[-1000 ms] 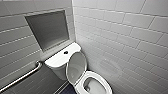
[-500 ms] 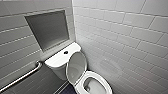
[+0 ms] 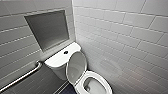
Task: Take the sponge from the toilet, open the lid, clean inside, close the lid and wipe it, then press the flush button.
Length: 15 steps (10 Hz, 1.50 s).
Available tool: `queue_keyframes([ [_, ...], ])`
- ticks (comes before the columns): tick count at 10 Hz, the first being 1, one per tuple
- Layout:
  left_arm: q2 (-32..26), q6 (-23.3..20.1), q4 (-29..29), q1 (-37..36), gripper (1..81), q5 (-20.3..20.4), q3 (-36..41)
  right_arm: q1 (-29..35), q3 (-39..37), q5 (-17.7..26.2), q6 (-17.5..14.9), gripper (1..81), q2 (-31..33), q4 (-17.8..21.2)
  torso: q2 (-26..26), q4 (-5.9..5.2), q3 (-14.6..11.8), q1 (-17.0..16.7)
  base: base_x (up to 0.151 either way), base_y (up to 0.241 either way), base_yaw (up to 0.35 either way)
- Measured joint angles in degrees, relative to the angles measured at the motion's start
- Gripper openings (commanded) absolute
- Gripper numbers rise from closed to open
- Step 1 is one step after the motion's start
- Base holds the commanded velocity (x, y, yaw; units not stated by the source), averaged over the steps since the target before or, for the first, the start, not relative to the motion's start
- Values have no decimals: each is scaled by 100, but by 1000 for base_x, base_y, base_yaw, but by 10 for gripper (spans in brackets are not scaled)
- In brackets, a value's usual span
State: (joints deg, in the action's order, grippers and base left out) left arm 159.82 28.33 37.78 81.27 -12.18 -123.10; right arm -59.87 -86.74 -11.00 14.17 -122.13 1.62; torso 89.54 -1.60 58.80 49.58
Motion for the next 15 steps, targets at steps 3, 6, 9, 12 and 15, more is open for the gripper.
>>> queue_keyframes([
  [3, 33, 2, -5, 15, 811, 5, -44, 951, -404, 780, 50, 10, -527, 116, 0, 0, 5, 0, 0, 0, 0],
  [6, 55, 5, -5, 158, 811, 6, -168, 1630, -973, 1320, 134, 10, -965, 223, -5, -64, 7, 0, 0, 0, 0],
  [9, 212, 17, -7, 179, 811, 20, -377, 1897, -1503, 1585, 330, 10, -1365, 291, -5, -571, 9, 0, 0, 0, 0],
  [12, 230, 16, -7, 211, 811, 15, -380, 2146, -1593, 1626, 352, 10, -1495, 319, -7, -725, 9, 0, 0, 0, 0],
  [15, 366, 17, -7, 227, 811, 39, -599, 2688, -1886, 1749, 374, 10, -1718, 325, -7, -724, 306, 0, 0, 0, 0],
])
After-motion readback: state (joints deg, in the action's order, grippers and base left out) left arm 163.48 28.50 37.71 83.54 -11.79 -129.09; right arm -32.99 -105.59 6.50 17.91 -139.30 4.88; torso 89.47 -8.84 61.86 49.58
